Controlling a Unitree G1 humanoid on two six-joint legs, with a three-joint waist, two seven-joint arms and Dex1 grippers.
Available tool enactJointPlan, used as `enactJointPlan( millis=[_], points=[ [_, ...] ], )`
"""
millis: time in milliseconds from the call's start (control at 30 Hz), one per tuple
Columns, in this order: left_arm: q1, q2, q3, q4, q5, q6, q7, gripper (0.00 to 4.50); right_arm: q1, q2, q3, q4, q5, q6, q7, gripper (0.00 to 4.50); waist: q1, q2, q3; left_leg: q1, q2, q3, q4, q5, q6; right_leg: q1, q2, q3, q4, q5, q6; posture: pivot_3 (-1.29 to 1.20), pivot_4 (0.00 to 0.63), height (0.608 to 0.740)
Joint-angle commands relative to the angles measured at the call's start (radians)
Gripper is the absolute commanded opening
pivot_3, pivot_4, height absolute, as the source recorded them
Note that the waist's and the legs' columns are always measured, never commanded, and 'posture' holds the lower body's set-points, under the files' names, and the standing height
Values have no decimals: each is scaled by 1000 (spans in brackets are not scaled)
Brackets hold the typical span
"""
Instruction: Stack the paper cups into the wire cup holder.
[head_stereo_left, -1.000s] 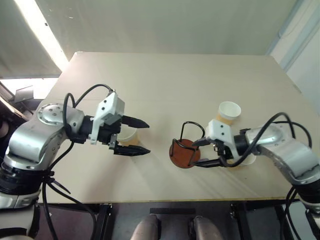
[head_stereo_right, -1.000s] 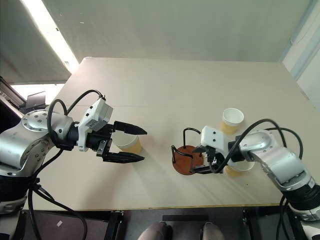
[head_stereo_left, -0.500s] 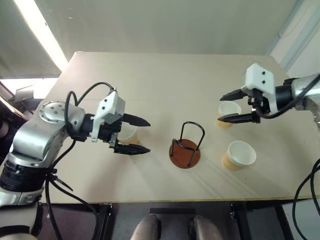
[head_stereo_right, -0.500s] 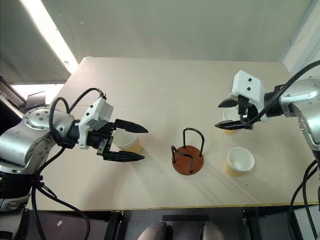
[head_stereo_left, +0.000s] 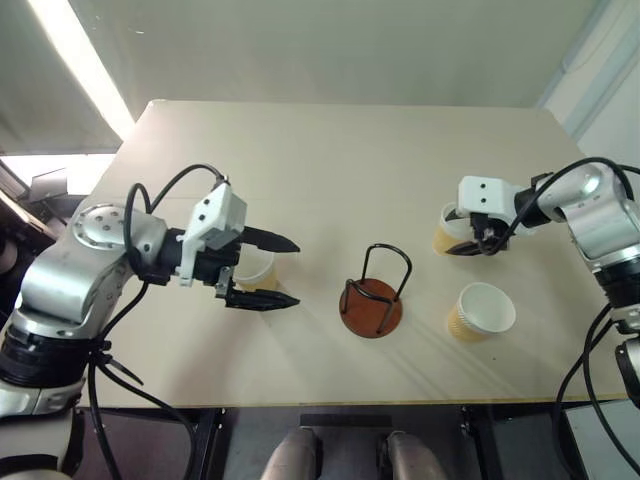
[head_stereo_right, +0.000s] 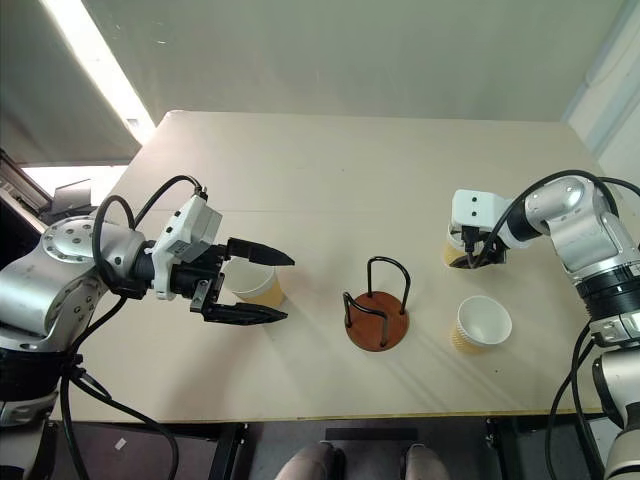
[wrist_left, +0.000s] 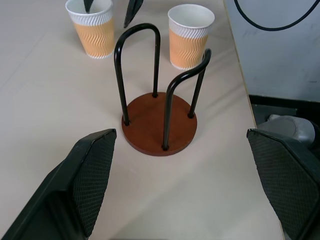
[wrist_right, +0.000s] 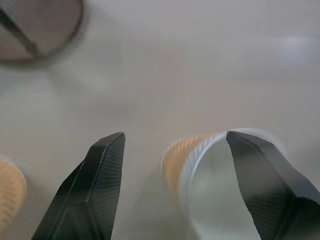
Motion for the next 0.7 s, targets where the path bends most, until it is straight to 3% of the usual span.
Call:
enactJointPlan(
  millis=[33, 300, 333, 433, 633, 700],
  points=[
    [2, 13, 40, -38, -17, 0, 12, 4500, -47, 8, -6, 73, -59, -77, -1, 3333, -1, 0, 0, 0, 0, 0, 0, 0, 0, 0, 0, 0, 0, 0, 0, 0, 150, 740],
    [2, 15, 38, -49, -26, 7, 23, 4500, -41, 26, -26, 118, -97, -122, 24, 3333, -1, 0, 0, 0, 0, 0, 0, 0, 0, 0, 0, 0, 0, 0, 0, 0, 150, 740],
    [0, 14, 36, -50, -27, 8, 24, 4500, -39, 29, -28, 113, -97, -120, 26, 3175, -1, 0, 0, 0, 0, 0, 0, 0, 0, 0, 0, 0, 0, 0, 0, 0, 150, 740],
    [-3, 12, 33, -50, -26, 7, 24, 4500, -36, 36, -36, 97, -95, -113, 32, 2413, -1, 0, 0, 0, 0, 0, 0, 0, 0, 0, 0, 0, 1, 0, 0, 0, 150, 740],
    [-8, 9, 28, -38, -22, 2, 17, 4500, -25, 26, -64, 43, -62, -91, 72, 190, 0, 0, 0, 0, 0, 0, 0, 0, 0, 0, 0, 0, 0, 0, 0, 0, 150, 740],
    [-10, 8, 31, -31, -20, -2, 16, 4500, -16, 12, -85, -2, -37, -60, 97, 50, 0, 0, 0, 0, 0, 0, 0, 0, 0, 0, 0, 0, 0, 0, 0, 0, 150, 740]
  ],
)
